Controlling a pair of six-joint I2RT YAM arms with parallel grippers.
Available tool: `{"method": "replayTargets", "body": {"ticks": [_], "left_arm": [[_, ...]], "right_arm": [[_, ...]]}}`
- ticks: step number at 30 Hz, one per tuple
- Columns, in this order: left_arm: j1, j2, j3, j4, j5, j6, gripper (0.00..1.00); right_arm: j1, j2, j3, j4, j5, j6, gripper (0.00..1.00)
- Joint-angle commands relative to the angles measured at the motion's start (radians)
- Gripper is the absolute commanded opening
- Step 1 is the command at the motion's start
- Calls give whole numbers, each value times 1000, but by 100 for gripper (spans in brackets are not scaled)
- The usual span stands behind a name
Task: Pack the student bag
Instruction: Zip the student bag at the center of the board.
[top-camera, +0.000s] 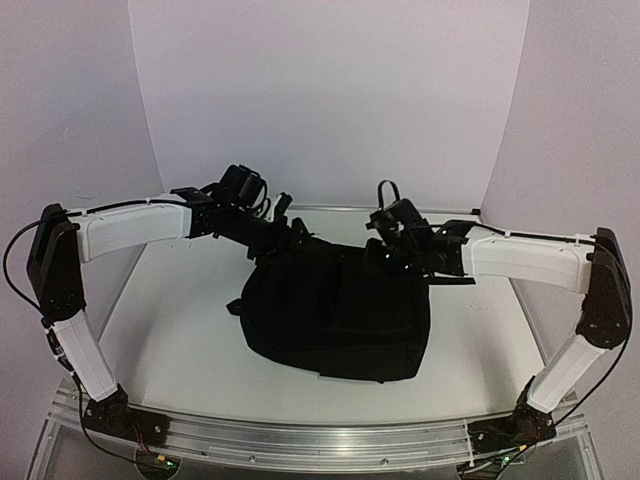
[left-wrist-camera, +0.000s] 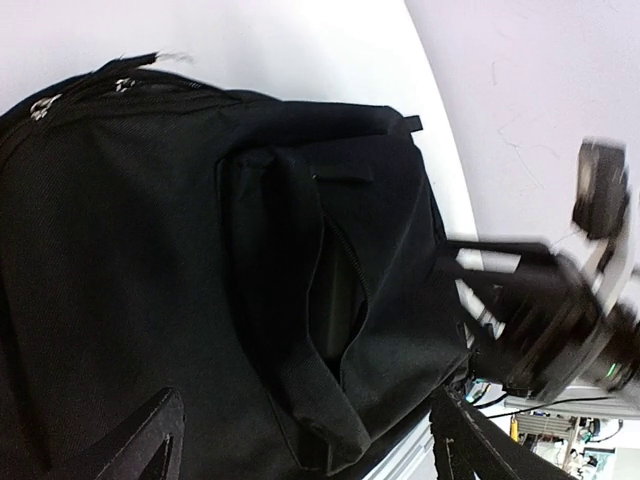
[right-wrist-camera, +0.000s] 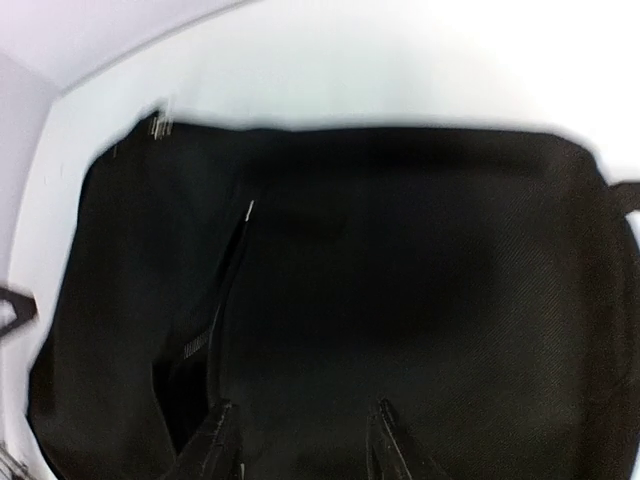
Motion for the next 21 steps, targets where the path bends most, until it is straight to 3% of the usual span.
{"method": "replayTargets", "body": {"ticks": [1, 5, 8, 17, 21], "left_arm": [[2, 61, 91, 30, 54, 33, 85], [0, 100, 107, 39, 61, 33, 85], [-5, 125, 110, 41, 66, 30, 79], [-32, 183, 113, 57, 99, 14, 77], [-36, 198, 109, 66, 110, 8, 64]], "right_arm": [[-129, -25, 79, 7, -97, -106, 41], [-207, 43, 143, 7, -174, -161, 43], [-242, 103, 185, 10, -249, -183, 42], [-251, 227, 268, 11, -372, -210, 40], [-251, 252, 260, 37, -430, -193, 40]]}}
